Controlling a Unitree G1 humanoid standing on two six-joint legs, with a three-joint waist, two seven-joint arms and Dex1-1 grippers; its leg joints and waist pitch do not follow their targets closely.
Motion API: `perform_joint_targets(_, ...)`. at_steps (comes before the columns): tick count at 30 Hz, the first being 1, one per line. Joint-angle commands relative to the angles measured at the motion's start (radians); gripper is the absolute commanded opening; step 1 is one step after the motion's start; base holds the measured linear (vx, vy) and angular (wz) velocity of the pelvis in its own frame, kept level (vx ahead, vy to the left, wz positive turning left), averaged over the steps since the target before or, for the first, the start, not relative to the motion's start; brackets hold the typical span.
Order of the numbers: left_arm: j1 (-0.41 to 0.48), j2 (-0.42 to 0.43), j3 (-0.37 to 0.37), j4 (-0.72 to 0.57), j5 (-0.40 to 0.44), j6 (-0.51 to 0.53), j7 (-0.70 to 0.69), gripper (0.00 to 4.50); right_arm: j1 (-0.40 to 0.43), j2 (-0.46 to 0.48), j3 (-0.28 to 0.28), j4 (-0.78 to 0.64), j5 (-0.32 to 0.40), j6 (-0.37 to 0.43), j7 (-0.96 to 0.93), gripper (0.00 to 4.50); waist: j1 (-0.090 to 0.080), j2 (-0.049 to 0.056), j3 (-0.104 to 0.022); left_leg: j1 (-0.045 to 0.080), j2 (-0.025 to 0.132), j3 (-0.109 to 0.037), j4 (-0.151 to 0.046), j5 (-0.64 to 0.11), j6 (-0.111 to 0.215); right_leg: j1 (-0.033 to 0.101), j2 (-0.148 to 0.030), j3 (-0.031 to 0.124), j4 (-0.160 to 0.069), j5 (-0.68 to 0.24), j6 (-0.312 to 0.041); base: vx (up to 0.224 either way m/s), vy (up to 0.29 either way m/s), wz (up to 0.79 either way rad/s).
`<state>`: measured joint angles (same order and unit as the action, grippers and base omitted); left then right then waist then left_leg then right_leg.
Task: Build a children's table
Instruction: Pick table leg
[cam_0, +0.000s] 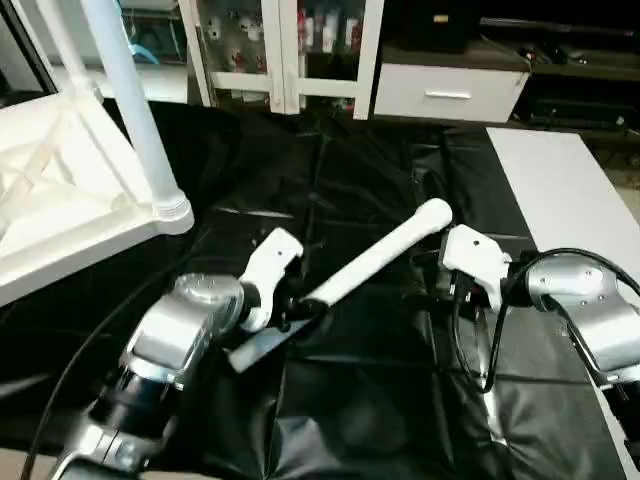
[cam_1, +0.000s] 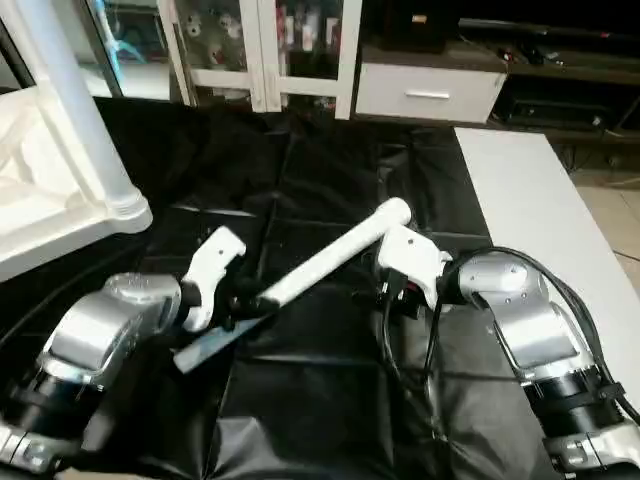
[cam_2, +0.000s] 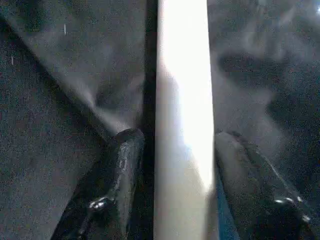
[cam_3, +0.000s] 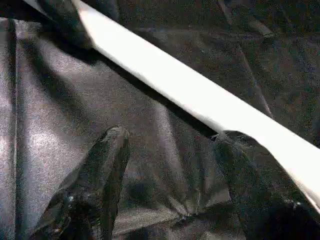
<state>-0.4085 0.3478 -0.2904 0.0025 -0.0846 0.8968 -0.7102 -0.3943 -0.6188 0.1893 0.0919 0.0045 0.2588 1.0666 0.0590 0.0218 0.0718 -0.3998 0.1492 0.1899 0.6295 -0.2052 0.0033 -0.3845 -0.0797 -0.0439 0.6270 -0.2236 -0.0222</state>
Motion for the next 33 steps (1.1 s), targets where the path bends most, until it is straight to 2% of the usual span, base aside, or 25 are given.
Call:
perform_joint_targets(1,0.011,0.019,-0.041,0.006,0.043,-0.021,0.015,3.20,-0.012,-0.005,0.000,-0.012,0.007,0.004,0.000,3.00,0.003,-0.006,-0.070,0.031,0.089,-0.043,-0.087,-0.112,0.078,0.038,-0.082,0.045,-0.071,-0.044,-0.259,0.000,0.000,0.00)
perform_joint_targets(4,0.022,0.050,-0.091,0.017,0.083,-0.049,0.014,3.41,-0.023,-0.003,0.008,-0.008,0.007,0.000,0.009,3.00,0.003,-0.005,-0.070,0.031,0.089,-0.043,-0.088,-0.116,0.076,0.039,-0.083,0.045,-0.070,-0.048,-0.254,0.000,0.000,0.00)
perform_joint_targets(7,0.027,0.066,-0.106,0.014,0.082,-0.056,-0.003,3.43,-0.036,-0.004,0.013,-0.001,0.007,-0.003,0.017,3.00,0.000,-0.004,-0.065,0.033,0.088,-0.043,-0.093,-0.164,0.055,0.037,-0.082,0.045,-0.075,-0.109,-0.248,0.000,0.000,0.00)
perform_joint_targets(8,0.024,0.081,-0.110,0.011,0.081,-0.062,-0.009,3.19,-0.051,-0.006,0.014,0.013,0.006,-0.007,0.018,3.00,-0.002,-0.005,-0.065,0.033,0.087,-0.044,-0.094,-0.179,0.043,0.039,-0.082,0.045,-0.075,-0.134,-0.244,0.000,0.000,0.00)
perform_joint_targets(11,0.014,0.098,-0.111,0.016,0.080,-0.105,-0.033,3.08,-0.071,-0.012,0.014,0.029,0.005,-0.017,0.026,3.00,-0.006,-0.005,-0.066,0.033,0.085,-0.043,-0.093,-0.183,0.033,0.038,-0.082,0.048,-0.077,-0.141,-0.239,0.000,0.000,0.00)
perform_joint_targets(17,-0.011,0.161,-0.132,0.049,0.084,-0.210,-0.112,2.64,-0.123,-0.039,0.024,0.087,-0.002,-0.054,0.068,3.00,-0.005,-0.004,-0.073,0.033,0.083,-0.041,-0.087,-0.133,0.058,0.039,-0.080,0.045,-0.068,-0.068,-0.256,0.000,0.000,0.00)
perform_joint_targets(20,-0.023,0.171,-0.128,0.074,0.083,-0.256,-0.129,2.32,-0.149,-0.053,0.031,0.127,-0.009,-0.080,0.091,3.00,-0.004,-0.010,-0.074,0.034,0.082,-0.036,-0.082,-0.104,0.073,0.040,-0.081,0.045,-0.064,-0.028,-0.271,0.000,0.000,0.00)
perform_joint_targets(24,-0.033,0.178,-0.129,0.093,0.088,-0.295,-0.146,1.99,-0.172,-0.064,0.035,0.165,-0.018,-0.101,0.106,3.00,0.000,-0.009,-0.074,0.034,0.084,-0.035,-0.081,-0.101,0.080,0.039,-0.081,0.044,-0.064,-0.045,-0.275,0.000,0.000,0.00)
perform_joint_targets(26,-0.045,0.183,-0.121,0.113,0.088,-0.362,-0.161,1.82,-0.209,-0.068,0.036,0.223,-0.033,-0.135,0.100,3.00,0.001,-0.016,-0.074,0.035,0.085,-0.034,-0.081,-0.095,0.081,0.040,-0.081,0.045,-0.063,-0.044,-0.272,0.000,0.000,0.00)
perform_joint_targets(28,-0.050,0.184,-0.116,0.119,0.084,-0.394,-0.165,1.64,-0.225,-0.067,0.036,0.249,-0.039,-0.151,0.097,3.00,0.001,-0.016,-0.075,0.036,0.082,-0.032,-0.079,-0.104,0.078,0.038,-0.082,0.044,-0.065,-0.067,-0.275,0.000,0.000,0.00)
perform_joint_targets(33,-0.050,0.184,-0.106,0.127,0.073,-0.475,-0.190,1.52,-0.241,-0.062,0.042,0.267,-0.046,-0.165,0.095,3.00,0.002,-0.018,-0.077,0.033,0.083,-0.031,-0.076,-0.074,0.093,0.039,-0.081,0.044,-0.057,-0.018,-0.278,0.000,0.000,0.00)
